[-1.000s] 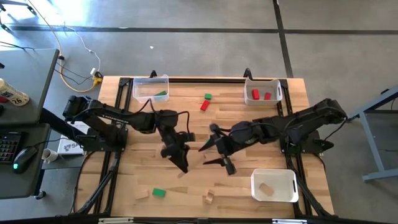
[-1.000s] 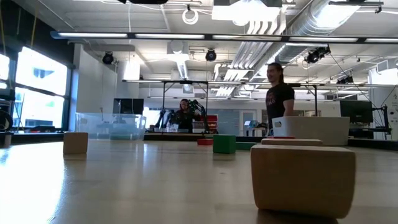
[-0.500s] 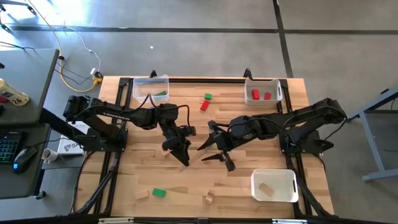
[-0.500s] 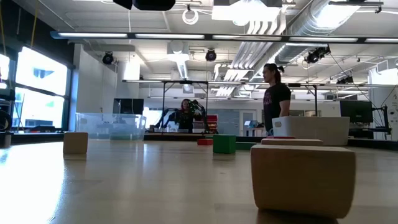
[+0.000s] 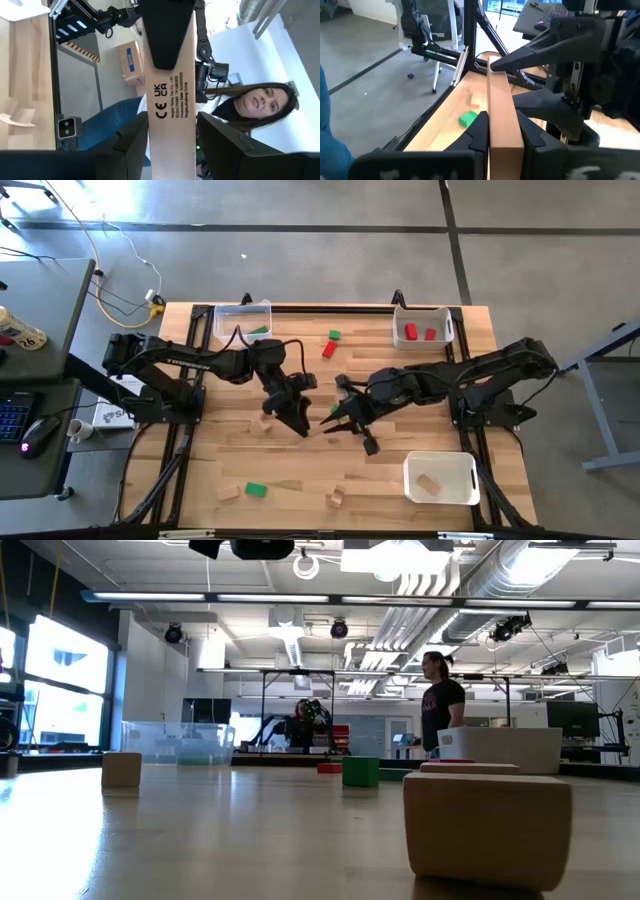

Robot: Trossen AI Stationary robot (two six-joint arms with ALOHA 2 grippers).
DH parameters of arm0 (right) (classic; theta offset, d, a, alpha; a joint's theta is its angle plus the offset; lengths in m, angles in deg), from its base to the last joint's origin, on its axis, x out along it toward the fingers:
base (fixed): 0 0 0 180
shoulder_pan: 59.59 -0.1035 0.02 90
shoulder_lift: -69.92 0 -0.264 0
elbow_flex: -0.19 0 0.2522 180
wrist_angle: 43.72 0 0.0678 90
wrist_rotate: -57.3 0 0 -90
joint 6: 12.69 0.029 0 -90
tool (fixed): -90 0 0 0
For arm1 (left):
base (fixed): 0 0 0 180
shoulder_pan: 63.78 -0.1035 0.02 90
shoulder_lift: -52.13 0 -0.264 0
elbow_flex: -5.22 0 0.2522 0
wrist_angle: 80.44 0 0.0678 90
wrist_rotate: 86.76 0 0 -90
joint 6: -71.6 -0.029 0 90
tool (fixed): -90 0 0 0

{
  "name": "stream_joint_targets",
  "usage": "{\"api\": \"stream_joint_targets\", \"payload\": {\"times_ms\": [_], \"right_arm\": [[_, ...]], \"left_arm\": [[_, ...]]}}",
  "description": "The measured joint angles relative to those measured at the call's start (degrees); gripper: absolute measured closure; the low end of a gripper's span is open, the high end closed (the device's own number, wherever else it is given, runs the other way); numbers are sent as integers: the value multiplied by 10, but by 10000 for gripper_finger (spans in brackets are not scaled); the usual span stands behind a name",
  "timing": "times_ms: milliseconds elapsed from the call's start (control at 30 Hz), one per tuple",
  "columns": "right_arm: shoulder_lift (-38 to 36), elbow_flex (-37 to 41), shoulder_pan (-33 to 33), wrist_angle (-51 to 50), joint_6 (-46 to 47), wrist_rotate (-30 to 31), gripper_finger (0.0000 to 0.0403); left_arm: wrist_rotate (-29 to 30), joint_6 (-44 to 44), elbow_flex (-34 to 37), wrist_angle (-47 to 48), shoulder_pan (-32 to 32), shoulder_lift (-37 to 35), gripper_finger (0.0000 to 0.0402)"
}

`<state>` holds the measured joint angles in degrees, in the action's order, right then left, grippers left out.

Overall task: Sort & place blocks by color
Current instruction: Put the brown block into the white bin

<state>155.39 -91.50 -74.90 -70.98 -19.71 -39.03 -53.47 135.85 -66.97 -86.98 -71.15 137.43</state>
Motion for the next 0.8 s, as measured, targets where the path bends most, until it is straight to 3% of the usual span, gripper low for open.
{"api": "stream_joint_targets", "payload": {"times_ms": [333,500,800], "right_arm": [[-2,-1,-4,-63,88,3,373],[1,2,-22,-138,138,-1,373],[-1,1,-73,-283,273,28,373]], "left_arm": [[28,-22,0,42,-1,1,235],[29,-73,-1,107,-2,-1,235],[89,-136,0,186,-2,-1,234]]}}
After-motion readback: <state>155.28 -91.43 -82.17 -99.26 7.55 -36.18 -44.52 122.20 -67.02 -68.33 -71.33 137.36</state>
